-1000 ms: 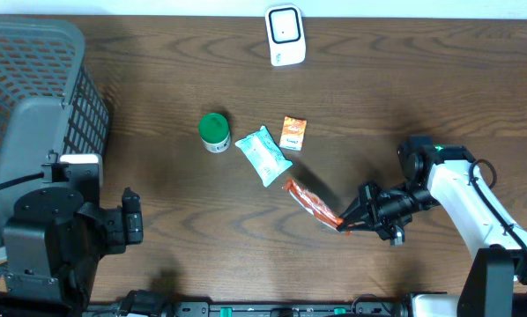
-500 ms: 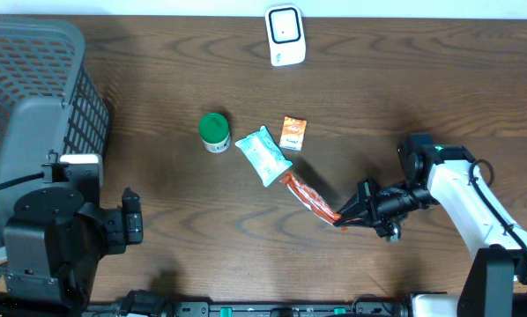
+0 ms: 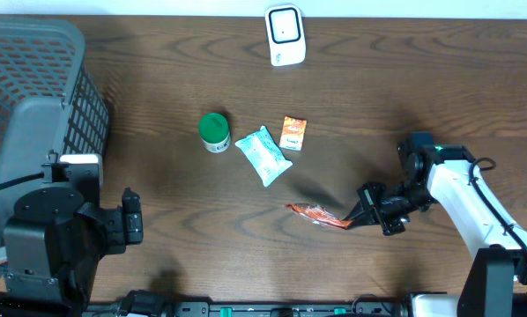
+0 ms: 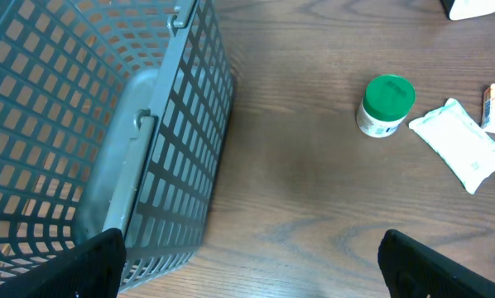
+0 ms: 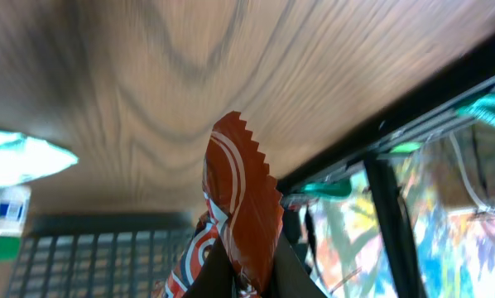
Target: Scan the item barcode
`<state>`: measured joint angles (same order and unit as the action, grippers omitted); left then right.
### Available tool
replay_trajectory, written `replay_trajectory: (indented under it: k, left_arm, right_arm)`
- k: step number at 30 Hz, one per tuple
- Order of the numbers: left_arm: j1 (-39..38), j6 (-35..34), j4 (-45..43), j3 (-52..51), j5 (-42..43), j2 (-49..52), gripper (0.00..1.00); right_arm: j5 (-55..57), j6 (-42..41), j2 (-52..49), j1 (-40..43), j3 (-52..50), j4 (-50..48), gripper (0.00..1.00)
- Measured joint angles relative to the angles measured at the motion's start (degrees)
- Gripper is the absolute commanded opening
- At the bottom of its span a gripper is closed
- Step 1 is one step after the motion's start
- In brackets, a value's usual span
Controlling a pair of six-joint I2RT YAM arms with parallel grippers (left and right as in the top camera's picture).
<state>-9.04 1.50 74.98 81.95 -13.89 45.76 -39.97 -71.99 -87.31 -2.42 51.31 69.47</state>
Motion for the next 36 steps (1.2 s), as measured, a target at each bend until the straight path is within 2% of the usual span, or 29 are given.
replay_trajectory:
  k: [6,11,20,26,29,36]
  left_arm:
    - [0.00,0.00,0.00,0.00,0.00,0.00,0.98]
    - [0.00,0.00,-0.02,0.00,0.00,0.00,0.98]
    - [0.00,0.00,-0.02,0.00,0.00,0.00,0.98]
    - [0.00,0.00,0.00,0.00,0.00,0.00,0.98]
    - [0.00,0.00,0.02,0.00,0.00,0.00,0.98]
    - [0.00,0.00,0.02,-0.02,0.02,0.00,0.98]
  right_arm:
    - [12.55,3.04,0.00,-0.02,-0.07,-9.22,0.01]
    - [13.92,10.56,0.00,-0.46,-0.07,-19.74,0.01]
    - [18.88,16.85,0.00,-1.57,-0.11,-24.92,0.01]
    - [10.14,22.60,0.00,-2.38,-0.17,-40.54,0.01]
    - [6.64,24.17,-0.07,-3.28,-0.28,-51.69,0.01]
    - [7.82,24.61,-0.70,-6.64,-0.28,-73.99,0.01]
